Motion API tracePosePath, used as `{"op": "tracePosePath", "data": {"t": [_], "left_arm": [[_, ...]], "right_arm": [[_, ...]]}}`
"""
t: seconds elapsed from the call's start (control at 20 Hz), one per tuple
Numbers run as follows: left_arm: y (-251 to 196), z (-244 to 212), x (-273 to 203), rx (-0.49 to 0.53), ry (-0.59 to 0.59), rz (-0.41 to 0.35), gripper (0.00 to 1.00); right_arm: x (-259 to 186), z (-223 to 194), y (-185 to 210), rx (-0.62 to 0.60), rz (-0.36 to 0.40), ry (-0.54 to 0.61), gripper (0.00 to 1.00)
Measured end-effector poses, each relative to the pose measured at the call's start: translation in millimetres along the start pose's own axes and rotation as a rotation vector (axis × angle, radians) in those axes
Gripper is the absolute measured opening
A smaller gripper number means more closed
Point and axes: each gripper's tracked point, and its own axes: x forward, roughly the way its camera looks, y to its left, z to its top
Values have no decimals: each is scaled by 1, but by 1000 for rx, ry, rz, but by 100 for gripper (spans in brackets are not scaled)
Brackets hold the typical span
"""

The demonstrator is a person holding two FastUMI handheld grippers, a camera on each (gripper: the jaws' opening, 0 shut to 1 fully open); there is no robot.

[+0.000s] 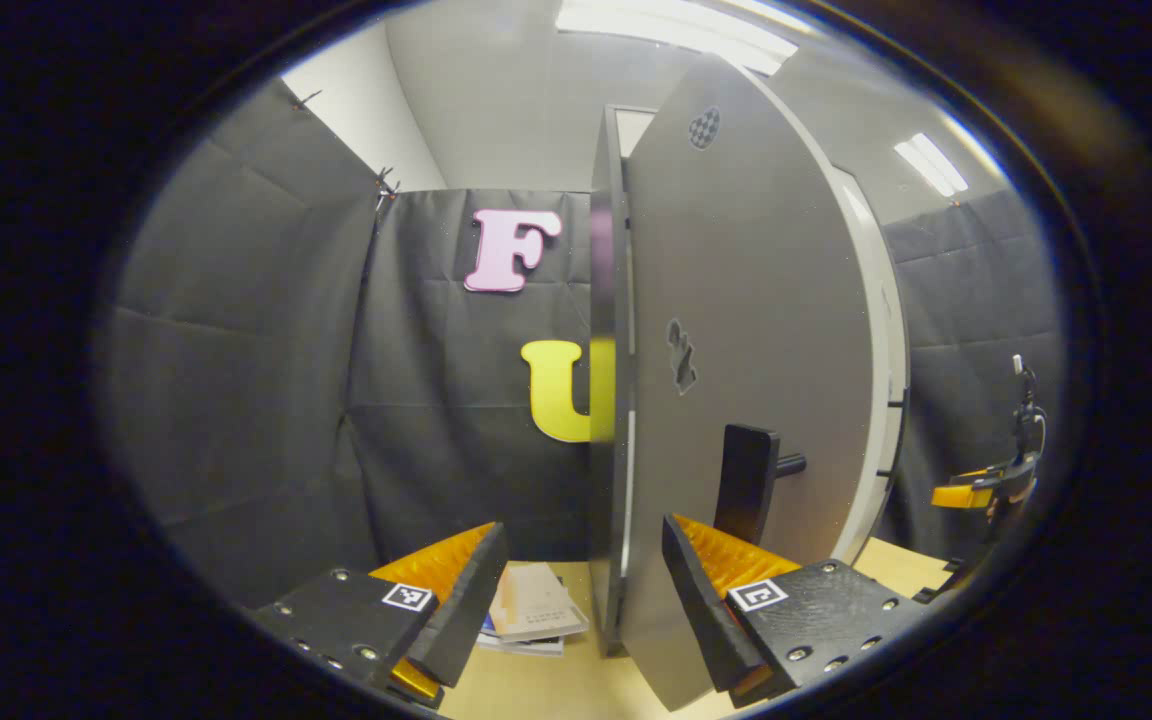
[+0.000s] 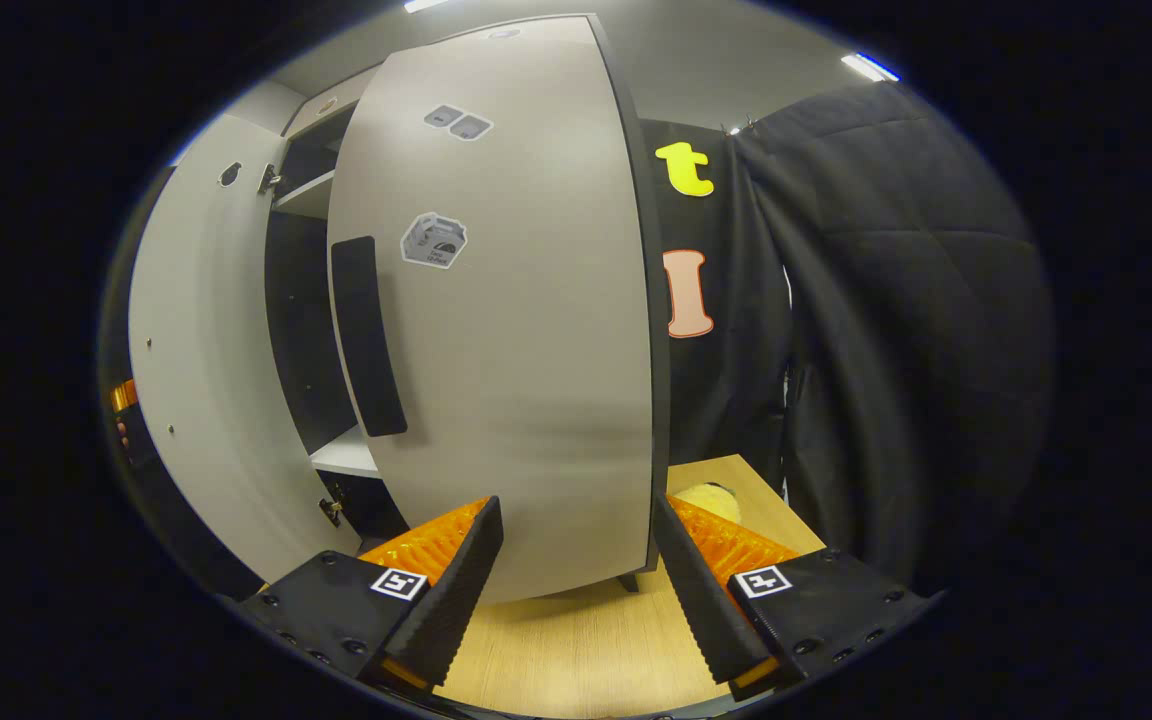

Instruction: Grab one shoe with the right hand and put it into the shoe cabinet, grab the other shoe with the left hand and put it into the shoe cabinet; then close the right door with the right hand and the left door with the left hand.

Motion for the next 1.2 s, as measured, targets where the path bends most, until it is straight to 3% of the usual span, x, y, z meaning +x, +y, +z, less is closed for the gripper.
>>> {"op": "tracePosePath", "data": {"t": [0.05, 0.1, 0.15, 0.3, 0.45, 0.6, 0.95, 1.0, 1.2], "left_arm": [[-6, 0, 1, 0, 5, -15, 95], [-12, 1, 3, 9, 5, -22, 91], [-15, 1, 4, 21, 4, -22, 95], [-36, 0, 16, 38, 1, -62, 91], [-53, -1, 23, 83, -4, -95, 95], [-47, 3, 17, 109, -3, -42, 95], [-60, 20, 22, -62, -44, -2, 95], [-59, 23, 20, -60, -50, 10, 89], [-51, 32, 9, 3, -68, 66, 94]], "right_arm": [[3, 5, -4, -4, 3, -10, 96], [4, 7, -9, -2, 11, -18, 96], [5, 10, -12, 2, 20, -23, 96], [8, 10, -29, -8, 30, -24, 96], [7, 14, -45, 5, 38, -30, 96], [2, 21, -65, -13, 14, -57, 96], [-16, 48, -72, -12, -2, -100, 96], [-18, 54, -70, -8, 0, -107, 96], [-25, 83, -57, 13, 10, -157, 95]]}}
